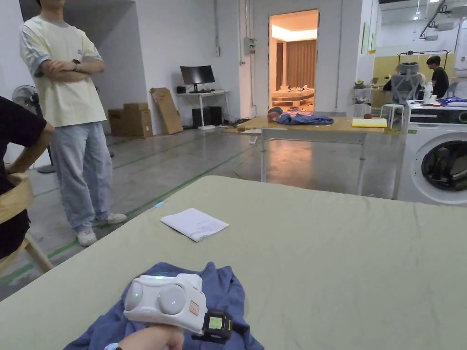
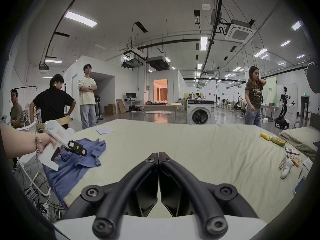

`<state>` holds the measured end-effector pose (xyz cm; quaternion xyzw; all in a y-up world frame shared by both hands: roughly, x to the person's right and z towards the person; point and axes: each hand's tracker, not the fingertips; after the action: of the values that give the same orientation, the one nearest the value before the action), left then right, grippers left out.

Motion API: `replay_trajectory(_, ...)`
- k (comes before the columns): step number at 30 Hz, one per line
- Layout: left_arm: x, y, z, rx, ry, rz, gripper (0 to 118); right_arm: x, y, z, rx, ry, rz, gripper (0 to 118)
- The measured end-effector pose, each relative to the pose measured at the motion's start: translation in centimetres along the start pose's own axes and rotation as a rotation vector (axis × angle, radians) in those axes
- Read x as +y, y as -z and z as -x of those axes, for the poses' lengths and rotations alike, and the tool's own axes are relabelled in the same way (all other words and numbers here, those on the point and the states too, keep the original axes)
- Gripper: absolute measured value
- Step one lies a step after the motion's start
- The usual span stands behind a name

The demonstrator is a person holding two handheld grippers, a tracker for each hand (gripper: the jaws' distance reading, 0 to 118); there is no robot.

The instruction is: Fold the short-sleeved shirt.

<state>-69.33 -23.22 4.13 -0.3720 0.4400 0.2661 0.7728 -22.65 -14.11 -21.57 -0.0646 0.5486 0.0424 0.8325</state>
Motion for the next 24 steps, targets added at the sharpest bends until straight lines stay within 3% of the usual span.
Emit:
replay_trajectory(3,-1.2,4.3,-0.6,0.066,-0.023,0.08,91,-0.1,0.3,-0.4,-0.006,-0.005,0.036,0)
replay_trajectory(4,-1.4,4.6,-0.8,0.077,0.012,0.042,95,-0.1,0.3,-0.6,-0.004,-0.006,0.041,0)
replay_trajectory(5,-1.5,4.8,-1.2,0.074,0.05,-0.037,108,-0.2,0.2,-0.7,-0.004,-0.011,0.044,0)
replay_trajectory(10,-1.8,4.1,-1.1,0.066,0.073,-0.051,106,-0.4,-0.1,-1.2,-0.014,-0.01,0.049,0)
replay_trajectory(11,-2.1,3.0,-1.1,0.066,0.079,-0.07,92,-0.4,-0.1,-1.3,-0.011,0.0,0.052,0)
replay_trajectory(12,-2.3,2.2,-1.0,0.089,0.078,-0.118,70,-0.5,-0.2,-1.4,-0.009,0.008,0.054,0)
replay_trajectory(14,-3.1,0.3,-0.7,0.106,0.066,-0.187,0,-0.5,-0.5,-1.6,-0.009,0.016,0.055,0)
replay_trajectory(15,-3.7,-1.3,-0.4,0.158,0.074,-0.217,0,-0.5,-0.6,-1.6,-0.01,0.021,0.054,0)
replay_trajectory(18,-4.4,-5.9,1.5,0.114,0.117,-0.335,0,-0.2,-1.1,-2.0,-0.008,0.031,0.057,0)
replay_trajectory(22,-3.3,-15.1,4.0,0.078,-0.053,-0.497,0,0.8,-2.0,-2.4,-0.01,0.035,0.038,0)
replay_trajectory(24,-2.1,-19.6,3.6,0.064,-0.016,-0.579,0,1.2,-2.6,-2.5,-0.016,0.034,0.019,0)
